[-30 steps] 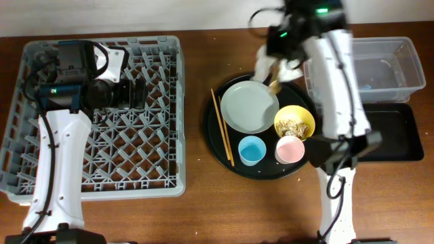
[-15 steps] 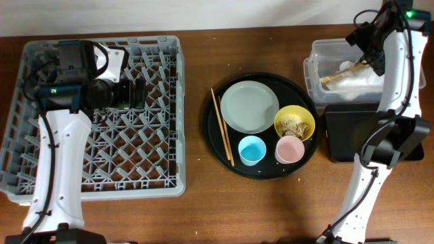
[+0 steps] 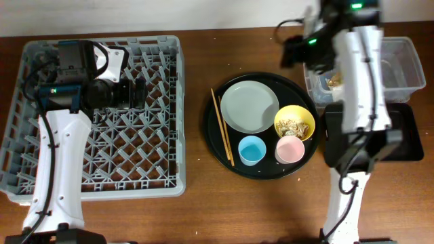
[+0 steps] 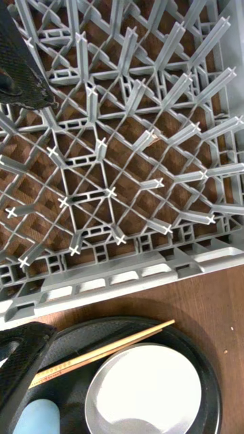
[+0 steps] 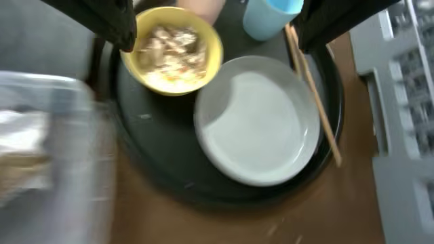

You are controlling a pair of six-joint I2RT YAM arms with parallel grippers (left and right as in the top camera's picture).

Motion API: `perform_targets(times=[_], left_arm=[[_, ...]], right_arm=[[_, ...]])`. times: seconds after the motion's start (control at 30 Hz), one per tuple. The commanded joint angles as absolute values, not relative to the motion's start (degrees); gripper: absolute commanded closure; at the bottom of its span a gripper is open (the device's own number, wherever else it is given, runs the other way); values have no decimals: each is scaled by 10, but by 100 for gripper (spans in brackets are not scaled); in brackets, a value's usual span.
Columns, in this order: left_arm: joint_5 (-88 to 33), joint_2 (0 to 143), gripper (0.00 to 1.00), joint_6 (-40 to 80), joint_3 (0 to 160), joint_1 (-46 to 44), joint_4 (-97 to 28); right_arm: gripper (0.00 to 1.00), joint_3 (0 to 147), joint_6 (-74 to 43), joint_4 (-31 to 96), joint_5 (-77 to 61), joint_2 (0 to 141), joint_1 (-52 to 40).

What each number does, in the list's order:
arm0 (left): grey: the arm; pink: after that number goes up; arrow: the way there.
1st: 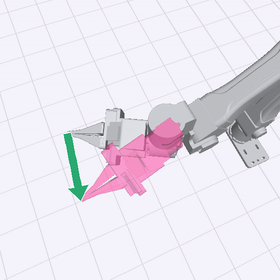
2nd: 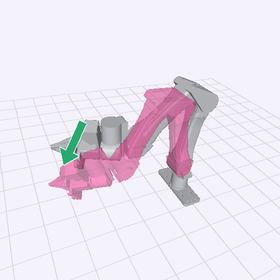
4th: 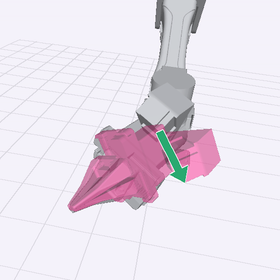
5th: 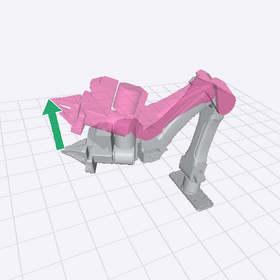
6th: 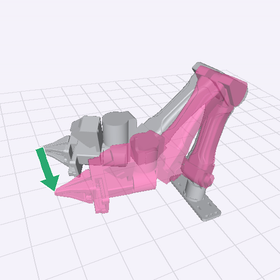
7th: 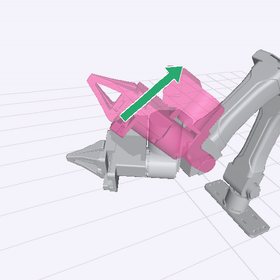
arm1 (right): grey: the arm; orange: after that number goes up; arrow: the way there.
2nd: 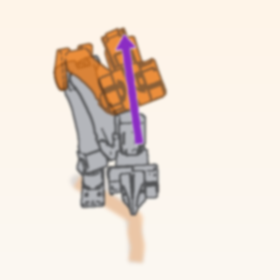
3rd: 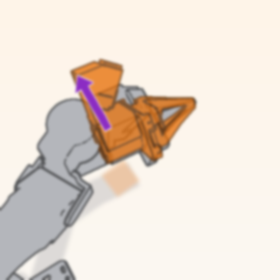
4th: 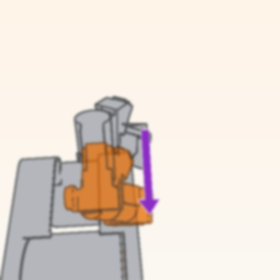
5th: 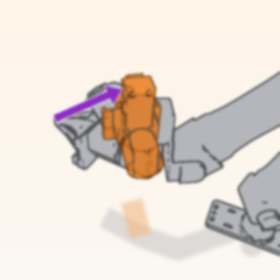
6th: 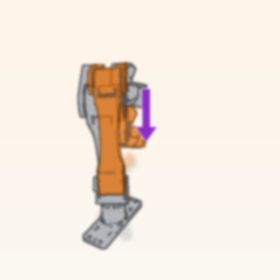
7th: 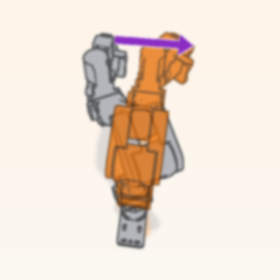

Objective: Sort waste into correct bins and load items into the dishwasher rack
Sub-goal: 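Move the right gripper back to the yellow bowl and grasp it, then tip the yellow bowl over the black tray to dump scraps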

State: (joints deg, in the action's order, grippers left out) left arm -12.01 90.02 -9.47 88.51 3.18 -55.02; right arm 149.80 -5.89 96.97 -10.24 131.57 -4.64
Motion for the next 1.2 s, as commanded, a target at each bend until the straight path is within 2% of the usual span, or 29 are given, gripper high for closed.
perform_targets(times=[0.0,0.07,0.23,0.3,0.33,0.6,0.7,0.73,0.83,1.03,1.13,1.17], left_arm=[[-122,903,1,-104,896,31,-550],[-122,903,1,-104,896,31,-550],[-122,903,1,-104,896,31,-550],[-122,903,1,-104,896,31,-550],[-122,903,1,-104,896,31,-550],[-122,903,1,-104,896,31,-550],[-122,903,1,-104,896,31,-550],[-122,903,1,-104,896,31,-550],[-122,903,1,-104,896,31,-550],[-122,903,1,-104,896,31,-550],[-122,903,1,-104,896,31,-550],[-122,903,1,-104,896,31,-550]], right_arm=[[26,1399,-101,973,-27,1315,-100],[35,1321,-102,971,-26,1315,-124],[48,1191,-111,928,45,1315,-152],[61,1164,-110,909,58,1315,-170],[64,1154,-110,898,67,1315,-178],[64,1130,-78,858,98,1315,-183],[63,1104,-117,822,97,1315,-183],[64,1101,-133,817,97,1315,-183],[77,1101,-182,812,129,1315,-183],[85,1101,-197,811,143,1315,-183],[85,1101,-203,812,142,1315,-183],[81,1101,-203,812,142,1315,-183]])
